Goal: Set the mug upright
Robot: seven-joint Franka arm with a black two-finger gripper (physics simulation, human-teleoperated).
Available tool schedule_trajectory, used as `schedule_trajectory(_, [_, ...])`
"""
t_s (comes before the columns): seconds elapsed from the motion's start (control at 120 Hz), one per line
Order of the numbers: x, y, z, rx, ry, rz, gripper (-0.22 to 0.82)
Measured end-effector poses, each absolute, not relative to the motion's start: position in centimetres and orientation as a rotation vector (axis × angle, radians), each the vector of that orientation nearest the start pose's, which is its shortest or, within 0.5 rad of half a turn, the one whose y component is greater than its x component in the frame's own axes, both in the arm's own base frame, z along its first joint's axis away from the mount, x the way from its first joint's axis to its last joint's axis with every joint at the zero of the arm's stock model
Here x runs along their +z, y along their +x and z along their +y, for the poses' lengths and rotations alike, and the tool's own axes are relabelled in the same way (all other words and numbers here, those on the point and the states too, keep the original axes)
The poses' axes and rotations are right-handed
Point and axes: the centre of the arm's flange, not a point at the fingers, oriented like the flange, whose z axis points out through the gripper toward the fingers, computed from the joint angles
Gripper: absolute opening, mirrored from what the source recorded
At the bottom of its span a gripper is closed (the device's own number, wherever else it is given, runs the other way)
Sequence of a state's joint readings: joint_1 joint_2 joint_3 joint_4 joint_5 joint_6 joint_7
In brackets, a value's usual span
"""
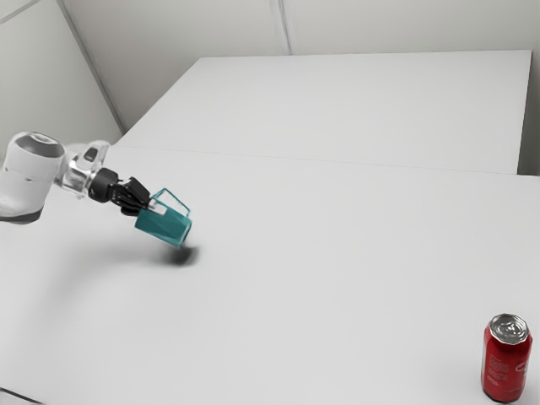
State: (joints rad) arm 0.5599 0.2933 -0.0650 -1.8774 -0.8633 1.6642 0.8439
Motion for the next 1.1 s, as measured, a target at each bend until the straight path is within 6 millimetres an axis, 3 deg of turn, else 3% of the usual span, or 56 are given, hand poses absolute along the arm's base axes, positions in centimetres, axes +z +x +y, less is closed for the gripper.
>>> schedule_trajectory(0.325, [43.8, 55.1, 13.8, 0.114, 2.438, -0.316, -0.17])
schedule_trajectory(0.592, [47.9, 55.1, 7.0, 0.005, 2.691, -0.500, -0.18])
schedule_trajectory(0.867, [48.7, 53.2, 0.5, -0.084, 2.880, -0.568, -0.18])
schedule_trajectory(1.1, [47.2, 51.1, -0.5, -0.065, 3.006, -0.478, -0.18])
